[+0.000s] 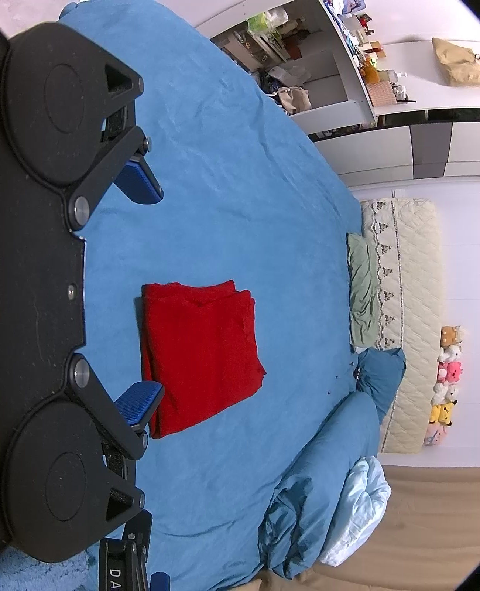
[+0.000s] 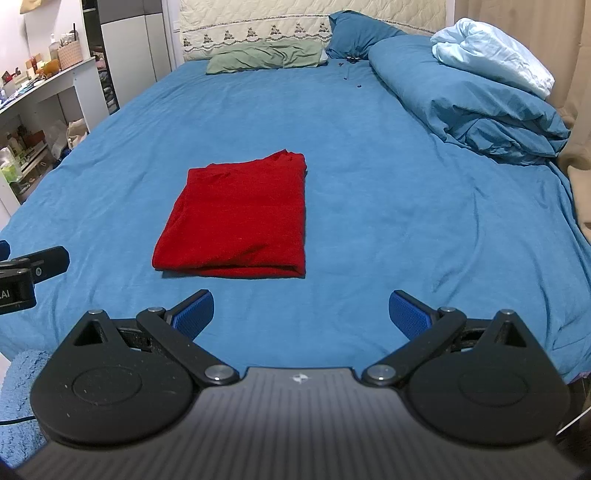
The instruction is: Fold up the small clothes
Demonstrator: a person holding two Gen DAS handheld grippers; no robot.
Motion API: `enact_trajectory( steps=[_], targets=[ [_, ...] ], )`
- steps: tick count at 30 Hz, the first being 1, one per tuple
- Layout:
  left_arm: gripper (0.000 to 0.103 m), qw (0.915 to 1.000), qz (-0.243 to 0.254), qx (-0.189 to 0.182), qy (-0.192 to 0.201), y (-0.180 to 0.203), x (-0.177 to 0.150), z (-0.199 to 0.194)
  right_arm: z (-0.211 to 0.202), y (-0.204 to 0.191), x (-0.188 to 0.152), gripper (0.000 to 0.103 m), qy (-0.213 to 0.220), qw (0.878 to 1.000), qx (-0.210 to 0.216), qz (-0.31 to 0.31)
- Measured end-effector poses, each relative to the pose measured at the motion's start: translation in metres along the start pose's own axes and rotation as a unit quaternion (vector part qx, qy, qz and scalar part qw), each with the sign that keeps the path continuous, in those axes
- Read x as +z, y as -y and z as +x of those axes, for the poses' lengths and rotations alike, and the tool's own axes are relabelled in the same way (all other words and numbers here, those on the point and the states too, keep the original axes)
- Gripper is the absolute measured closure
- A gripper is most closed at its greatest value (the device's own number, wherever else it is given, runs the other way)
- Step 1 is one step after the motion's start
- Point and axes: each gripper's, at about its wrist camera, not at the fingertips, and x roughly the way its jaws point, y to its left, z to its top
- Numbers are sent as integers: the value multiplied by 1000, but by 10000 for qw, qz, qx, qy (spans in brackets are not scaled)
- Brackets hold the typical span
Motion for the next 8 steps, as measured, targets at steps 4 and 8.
enact_trajectory(
  steps=[4,8],
  targets=[
    [0,10000,13,5,53,-1,0,-1,-1,-1,0,0,14,10000,7,-3],
    [0,10000,21,-20,79,-2,-2,-3,-2,-3,0,0,24,10000,-11,-8]
  ],
)
